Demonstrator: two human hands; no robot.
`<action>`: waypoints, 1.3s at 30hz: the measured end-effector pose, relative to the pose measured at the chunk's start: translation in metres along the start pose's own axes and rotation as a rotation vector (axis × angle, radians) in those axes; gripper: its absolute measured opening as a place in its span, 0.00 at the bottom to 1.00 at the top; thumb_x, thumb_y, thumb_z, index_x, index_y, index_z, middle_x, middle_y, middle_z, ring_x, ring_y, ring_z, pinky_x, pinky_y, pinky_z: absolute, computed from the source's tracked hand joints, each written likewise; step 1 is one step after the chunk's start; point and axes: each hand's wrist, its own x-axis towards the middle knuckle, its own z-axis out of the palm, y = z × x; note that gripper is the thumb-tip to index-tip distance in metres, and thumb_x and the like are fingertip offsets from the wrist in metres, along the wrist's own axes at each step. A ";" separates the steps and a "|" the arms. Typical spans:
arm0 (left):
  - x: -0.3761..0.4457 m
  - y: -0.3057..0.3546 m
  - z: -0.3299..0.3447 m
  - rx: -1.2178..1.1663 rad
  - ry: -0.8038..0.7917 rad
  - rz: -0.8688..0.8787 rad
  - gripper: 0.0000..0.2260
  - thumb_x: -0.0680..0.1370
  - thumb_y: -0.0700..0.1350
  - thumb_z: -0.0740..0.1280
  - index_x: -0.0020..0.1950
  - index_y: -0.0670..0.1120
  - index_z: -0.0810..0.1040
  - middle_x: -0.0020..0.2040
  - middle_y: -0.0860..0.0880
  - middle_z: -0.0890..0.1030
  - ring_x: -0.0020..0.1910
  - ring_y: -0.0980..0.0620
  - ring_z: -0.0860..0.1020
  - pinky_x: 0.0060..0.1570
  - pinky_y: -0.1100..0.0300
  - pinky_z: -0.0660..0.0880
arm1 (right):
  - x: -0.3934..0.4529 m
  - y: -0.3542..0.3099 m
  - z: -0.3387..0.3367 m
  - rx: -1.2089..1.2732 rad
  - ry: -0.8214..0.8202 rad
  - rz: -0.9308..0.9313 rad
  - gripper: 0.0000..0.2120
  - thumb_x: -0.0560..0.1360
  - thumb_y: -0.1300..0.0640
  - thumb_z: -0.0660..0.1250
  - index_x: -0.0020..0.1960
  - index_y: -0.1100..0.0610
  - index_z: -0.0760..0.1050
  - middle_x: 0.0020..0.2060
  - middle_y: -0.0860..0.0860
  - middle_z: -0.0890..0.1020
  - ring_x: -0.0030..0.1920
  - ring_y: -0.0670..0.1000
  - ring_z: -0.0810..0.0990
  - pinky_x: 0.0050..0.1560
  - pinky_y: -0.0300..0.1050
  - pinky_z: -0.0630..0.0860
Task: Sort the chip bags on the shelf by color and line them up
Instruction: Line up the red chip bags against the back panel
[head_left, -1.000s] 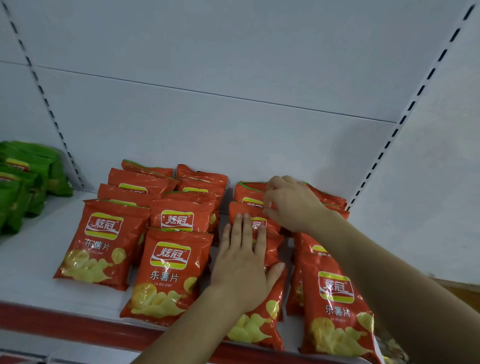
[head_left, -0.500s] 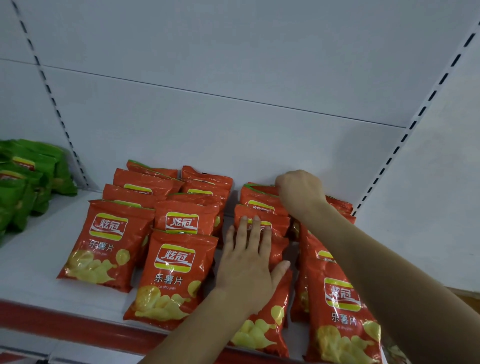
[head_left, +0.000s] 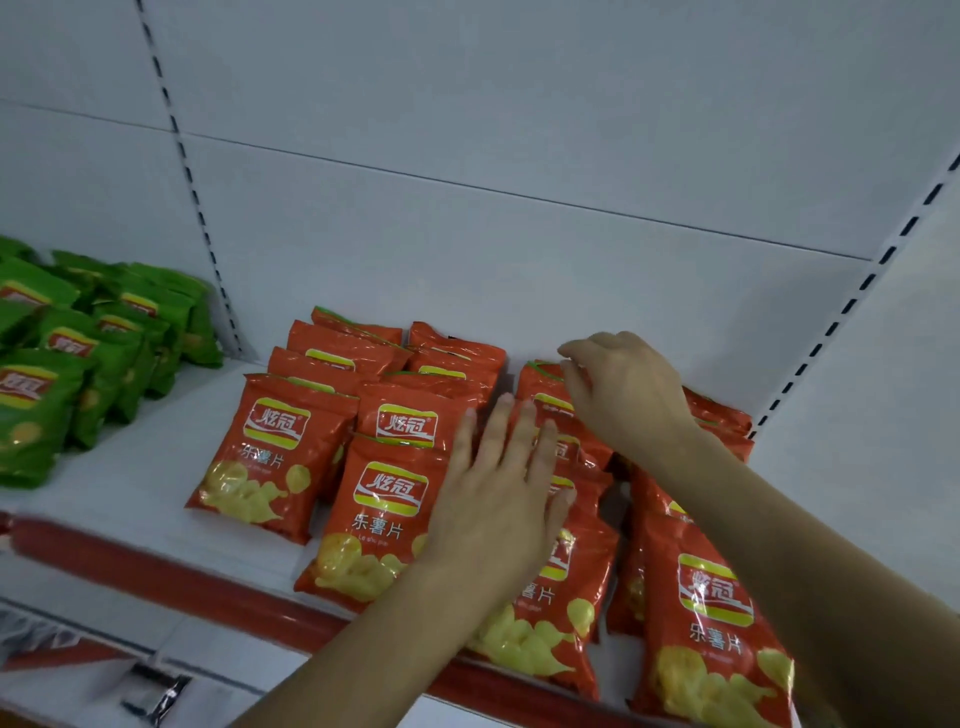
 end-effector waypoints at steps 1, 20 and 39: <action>-0.007 -0.011 -0.005 0.002 0.025 -0.035 0.30 0.87 0.61 0.48 0.83 0.44 0.64 0.84 0.42 0.62 0.85 0.41 0.52 0.80 0.35 0.53 | -0.003 -0.004 0.002 0.041 -0.003 -0.048 0.13 0.82 0.55 0.62 0.55 0.57 0.85 0.47 0.55 0.87 0.48 0.62 0.82 0.46 0.57 0.81; -0.068 -0.116 0.020 -0.068 0.012 -0.012 0.34 0.86 0.65 0.49 0.83 0.43 0.63 0.84 0.41 0.60 0.85 0.41 0.54 0.81 0.40 0.59 | -0.006 -0.117 0.031 -0.016 -0.269 0.135 0.11 0.79 0.46 0.72 0.59 0.48 0.86 0.52 0.51 0.82 0.59 0.59 0.77 0.59 0.59 0.77; -0.059 -0.128 0.024 -0.051 -0.044 0.129 0.36 0.84 0.69 0.49 0.84 0.46 0.61 0.85 0.40 0.57 0.85 0.39 0.51 0.80 0.36 0.56 | 0.026 -0.120 0.038 -0.112 -0.397 0.142 0.15 0.83 0.48 0.64 0.67 0.49 0.81 0.57 0.51 0.82 0.60 0.57 0.77 0.61 0.55 0.76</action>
